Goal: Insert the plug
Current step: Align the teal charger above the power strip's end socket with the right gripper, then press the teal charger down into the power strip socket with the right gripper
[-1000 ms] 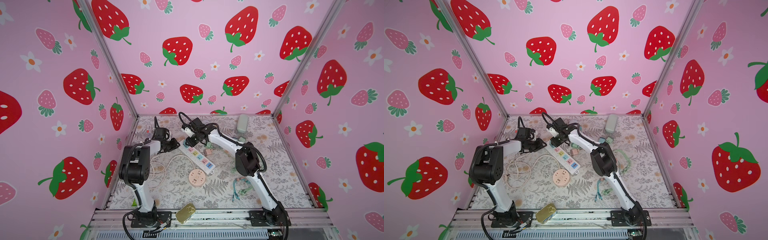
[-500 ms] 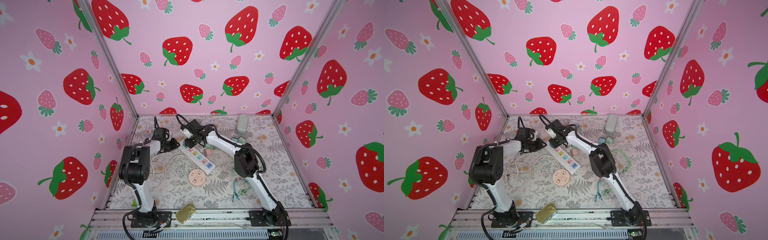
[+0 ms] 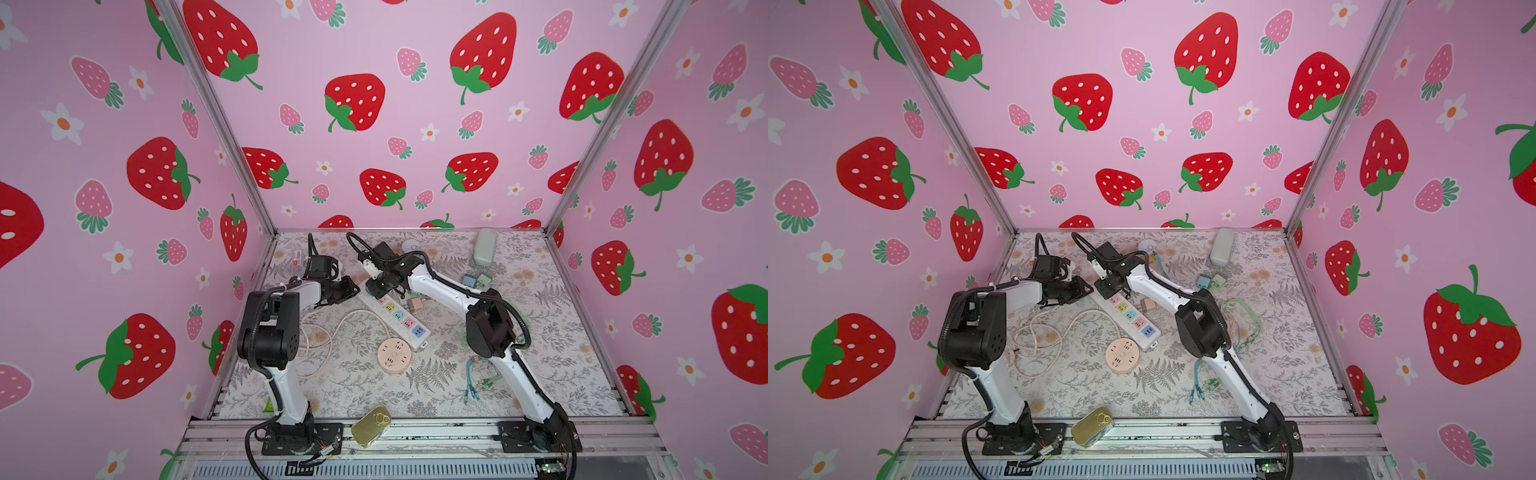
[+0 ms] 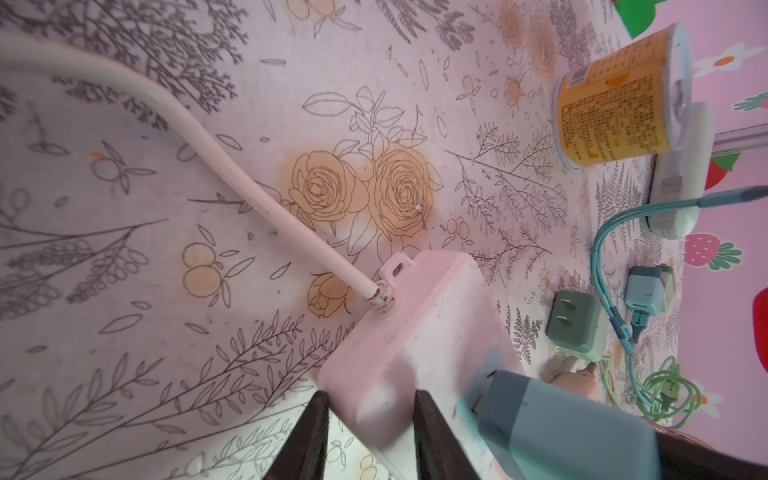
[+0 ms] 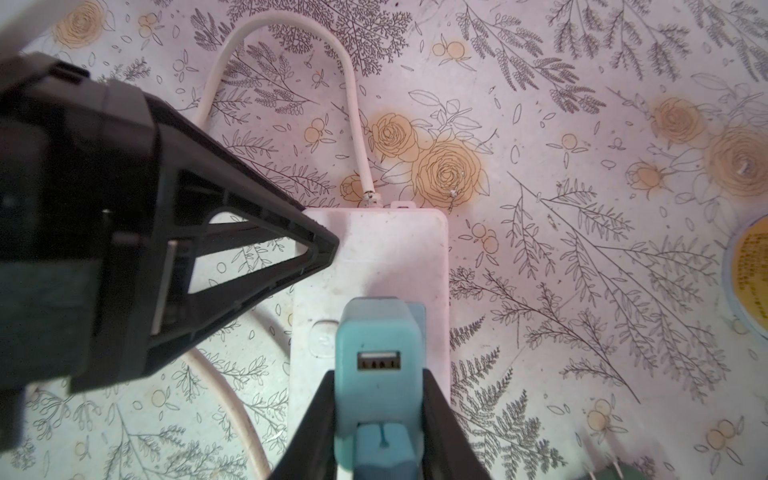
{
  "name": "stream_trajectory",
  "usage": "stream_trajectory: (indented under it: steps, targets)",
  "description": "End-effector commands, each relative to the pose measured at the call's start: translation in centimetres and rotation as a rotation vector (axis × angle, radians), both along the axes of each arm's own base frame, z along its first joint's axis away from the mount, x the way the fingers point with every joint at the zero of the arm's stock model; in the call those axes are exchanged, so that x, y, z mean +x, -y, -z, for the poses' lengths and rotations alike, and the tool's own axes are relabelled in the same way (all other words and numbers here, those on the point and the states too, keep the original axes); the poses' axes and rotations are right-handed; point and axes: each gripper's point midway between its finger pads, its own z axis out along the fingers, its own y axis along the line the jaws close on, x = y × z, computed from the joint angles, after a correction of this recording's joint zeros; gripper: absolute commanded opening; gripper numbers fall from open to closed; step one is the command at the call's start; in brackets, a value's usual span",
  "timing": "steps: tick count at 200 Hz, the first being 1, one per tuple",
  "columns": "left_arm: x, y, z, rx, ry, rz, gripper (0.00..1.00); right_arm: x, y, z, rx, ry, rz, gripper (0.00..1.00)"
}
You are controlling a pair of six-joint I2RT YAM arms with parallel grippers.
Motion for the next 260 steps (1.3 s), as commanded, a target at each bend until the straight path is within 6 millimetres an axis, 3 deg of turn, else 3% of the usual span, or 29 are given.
stream_trajectory:
  steps: [1,149,181,260]
  targets:
    - [-0.8,0.5,1.0,-0.026,-0.032,0.025,0.36,0.0,1.6,4.6,-0.123,-0.029,0.029,0.1]
    - [-0.7,0.1,0.7,-0.04,-0.039,0.001,0.36,-0.6,3.2,8.1,-0.259,0.001,0.005,0.09]
    - [-0.7,0.0,0.4,-0.049,-0.035,-0.004,0.36,-0.7,2.8,7.0,-0.226,0.014,-0.002,0.1]
    - [-0.8,0.1,0.0,-0.064,-0.031,-0.008,0.37,-1.1,0.3,1.8,-0.064,0.053,-0.039,0.19]
